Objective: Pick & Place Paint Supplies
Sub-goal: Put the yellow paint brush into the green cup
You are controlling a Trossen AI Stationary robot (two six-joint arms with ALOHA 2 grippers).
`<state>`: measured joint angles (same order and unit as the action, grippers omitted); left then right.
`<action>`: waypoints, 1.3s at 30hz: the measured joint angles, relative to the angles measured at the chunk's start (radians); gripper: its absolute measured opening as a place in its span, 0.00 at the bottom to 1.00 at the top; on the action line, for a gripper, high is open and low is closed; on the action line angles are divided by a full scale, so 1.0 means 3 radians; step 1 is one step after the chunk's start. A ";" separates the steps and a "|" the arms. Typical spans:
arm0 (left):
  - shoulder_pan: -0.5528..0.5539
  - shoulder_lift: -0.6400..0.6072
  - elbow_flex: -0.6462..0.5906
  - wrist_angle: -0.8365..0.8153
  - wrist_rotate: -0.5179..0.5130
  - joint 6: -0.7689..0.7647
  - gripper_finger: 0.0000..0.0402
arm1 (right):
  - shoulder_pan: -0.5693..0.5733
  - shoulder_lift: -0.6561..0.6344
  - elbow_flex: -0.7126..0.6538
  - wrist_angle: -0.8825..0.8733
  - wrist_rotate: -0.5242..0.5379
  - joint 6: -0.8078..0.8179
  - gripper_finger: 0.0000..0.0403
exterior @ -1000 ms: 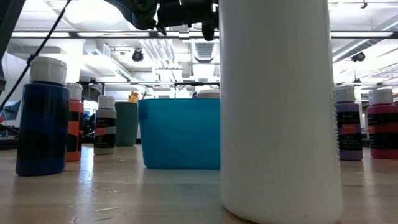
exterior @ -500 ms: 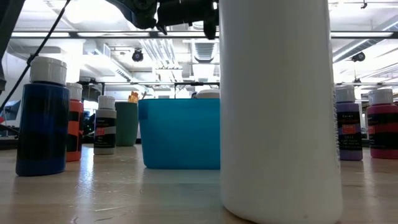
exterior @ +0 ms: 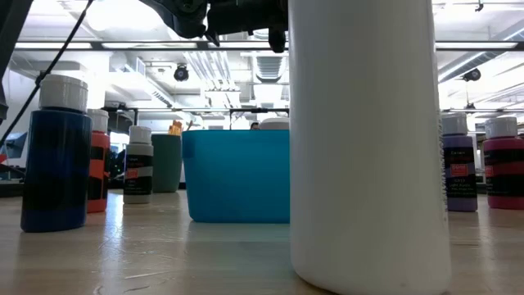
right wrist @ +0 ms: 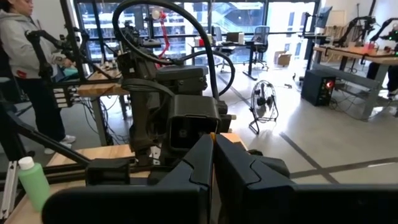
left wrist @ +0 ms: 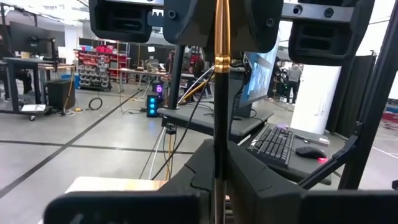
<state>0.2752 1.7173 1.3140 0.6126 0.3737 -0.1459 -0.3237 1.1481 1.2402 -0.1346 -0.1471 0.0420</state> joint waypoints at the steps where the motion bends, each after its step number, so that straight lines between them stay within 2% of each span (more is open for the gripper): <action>1: 0.0000 -0.0001 0.0000 -0.0012 0.0004 0.0000 0.06 | 0.0000 0.0000 -0.0002 -0.0004 0.0001 0.0017 0.02; 7: 0.0008 -0.0026 0.0000 -0.0061 0.0072 0.0005 0.05 | 0.0000 -0.0016 -0.0002 -0.0004 0.0003 0.0020 0.02; 11: 0.0051 -0.0194 -0.0002 -0.0414 0.0086 0.0126 0.05 | -0.0001 -0.0020 0.0047 -0.0088 0.0015 0.0013 0.02; 18: 0.0071 -0.0653 -0.0005 -0.1329 -0.0311 0.0544 0.05 | -0.0004 -0.0026 0.0127 -0.0161 0.0061 -0.0239 0.02; 24: 0.0061 -0.0735 -0.0019 -0.1431 -0.0342 0.0567 0.05 | -0.0008 -0.0037 0.0167 -0.0125 0.0074 -0.0250 0.02; 28: 0.0069 -0.0754 -0.0033 -0.1555 -0.0375 0.0632 0.05 | -0.0006 -0.0046 0.0167 -0.0204 0.0064 -0.0214 0.07; 35: 0.0086 -0.1137 -0.0058 -0.2181 -0.0994 0.0937 0.05 | -0.0016 -0.0098 0.0167 -0.0420 0.0070 -0.0394 0.16; 39: 0.0105 -0.1431 -0.0281 -0.2231 -0.1163 0.1003 0.05 | -0.0013 -0.0089 0.0167 -0.0426 0.0066 -0.0372 0.19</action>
<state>0.3068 1.2879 1.2297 -0.0567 0.0248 0.1549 -0.3275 1.1213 1.2903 -0.2622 -0.1272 -0.0697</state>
